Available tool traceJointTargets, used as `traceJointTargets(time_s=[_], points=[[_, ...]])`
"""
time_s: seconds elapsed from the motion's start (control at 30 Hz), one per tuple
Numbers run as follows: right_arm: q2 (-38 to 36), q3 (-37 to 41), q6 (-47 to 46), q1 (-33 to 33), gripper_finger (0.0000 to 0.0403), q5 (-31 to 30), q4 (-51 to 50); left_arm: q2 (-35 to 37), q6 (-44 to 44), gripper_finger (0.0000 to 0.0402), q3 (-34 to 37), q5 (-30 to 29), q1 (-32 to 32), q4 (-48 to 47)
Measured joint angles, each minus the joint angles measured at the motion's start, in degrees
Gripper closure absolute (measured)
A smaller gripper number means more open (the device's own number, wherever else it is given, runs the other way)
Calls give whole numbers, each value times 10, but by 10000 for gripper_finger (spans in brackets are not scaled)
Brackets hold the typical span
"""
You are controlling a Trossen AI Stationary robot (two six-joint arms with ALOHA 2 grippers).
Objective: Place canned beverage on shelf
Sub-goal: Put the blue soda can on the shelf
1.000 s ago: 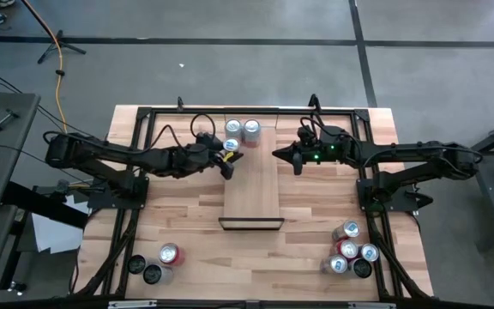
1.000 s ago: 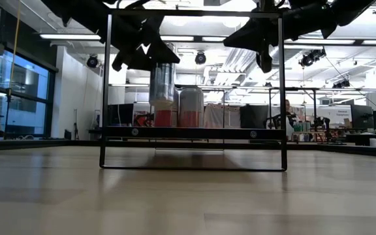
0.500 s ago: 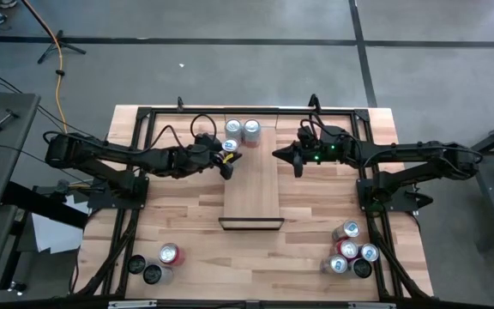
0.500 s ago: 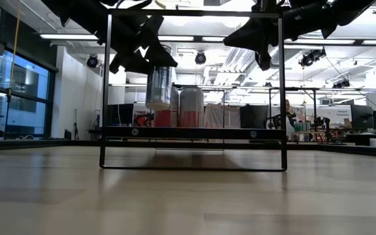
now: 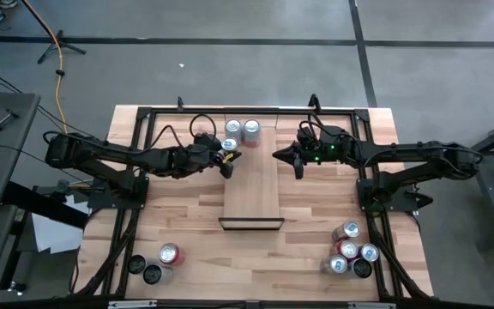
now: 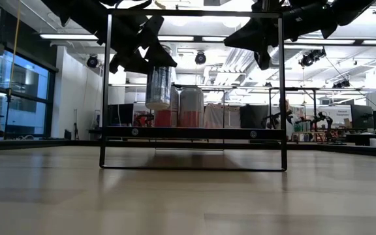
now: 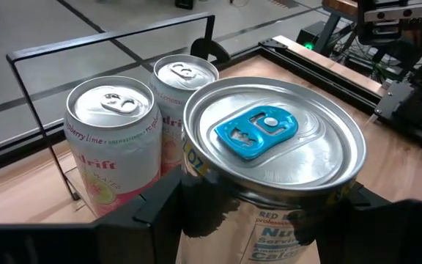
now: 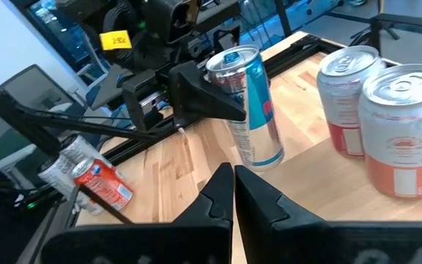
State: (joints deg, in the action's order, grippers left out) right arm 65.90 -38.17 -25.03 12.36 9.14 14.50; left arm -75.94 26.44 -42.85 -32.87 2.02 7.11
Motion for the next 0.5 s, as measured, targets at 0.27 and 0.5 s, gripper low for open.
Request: traceJointTargets(time_s=[0.27,0.5], points=[[-29,0,-5,1,403,10,-43,-6,75,216,7,-18,-9,-2],[-61,0,14,1,403,-10,-65,-42,119,216,46,-145,-46,48]])
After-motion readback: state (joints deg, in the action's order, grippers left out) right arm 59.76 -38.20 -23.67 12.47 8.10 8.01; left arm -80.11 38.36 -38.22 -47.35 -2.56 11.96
